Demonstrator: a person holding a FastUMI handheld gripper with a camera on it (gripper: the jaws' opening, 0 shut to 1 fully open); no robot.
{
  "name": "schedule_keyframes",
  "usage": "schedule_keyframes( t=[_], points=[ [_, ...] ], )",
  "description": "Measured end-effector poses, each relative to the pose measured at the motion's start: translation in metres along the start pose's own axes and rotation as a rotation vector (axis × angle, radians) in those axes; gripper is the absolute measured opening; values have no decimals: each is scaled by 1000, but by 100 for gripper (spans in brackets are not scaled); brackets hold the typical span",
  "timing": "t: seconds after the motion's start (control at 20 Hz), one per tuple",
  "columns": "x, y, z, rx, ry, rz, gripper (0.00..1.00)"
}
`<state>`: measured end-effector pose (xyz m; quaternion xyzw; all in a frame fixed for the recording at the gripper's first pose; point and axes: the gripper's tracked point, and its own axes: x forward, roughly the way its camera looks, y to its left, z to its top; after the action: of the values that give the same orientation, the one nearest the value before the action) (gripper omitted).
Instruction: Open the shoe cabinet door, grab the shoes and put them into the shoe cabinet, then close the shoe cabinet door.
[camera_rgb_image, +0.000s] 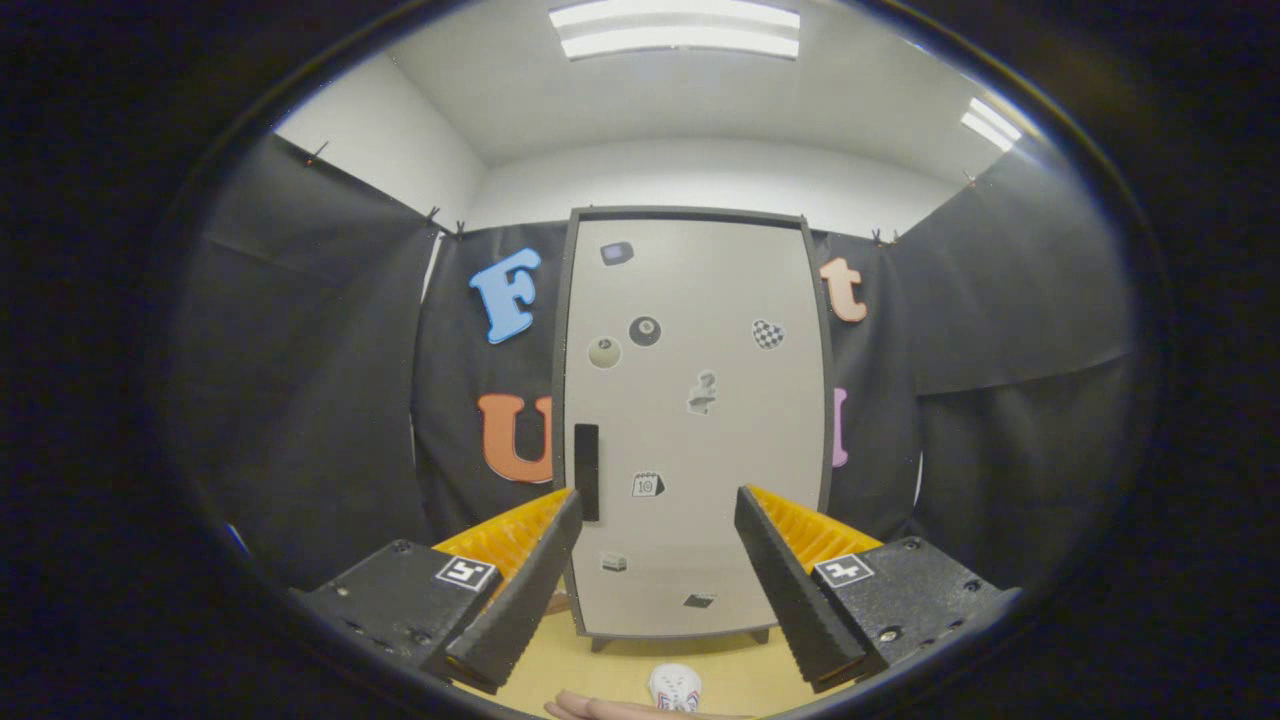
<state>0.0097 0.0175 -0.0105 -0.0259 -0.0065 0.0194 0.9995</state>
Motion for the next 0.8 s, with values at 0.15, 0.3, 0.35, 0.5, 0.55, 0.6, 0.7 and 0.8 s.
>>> schedule_keyframes(
  t=[0.15, 0.3, 0.35, 0.5, 0.55, 0.6, 0.7, 0.8],
  points=[
    [13, 6, -7, 5, 35, 7, 100],
    [31, 13, -9, 7, 50, 28, 100],
    [40, 16, -9, 3, 50, 35, 100],
    [72, 30, -7, -13, 43, 77, 100],
    [85, 36, -10, -13, 58, 93, 100],
    [98, 43, -11, -3, 73, 114, 100],
    [121, 54, -12, 17, 99, 135, 100],
    [141, 66, -18, 18, 122, 144, 100]
  ],
)
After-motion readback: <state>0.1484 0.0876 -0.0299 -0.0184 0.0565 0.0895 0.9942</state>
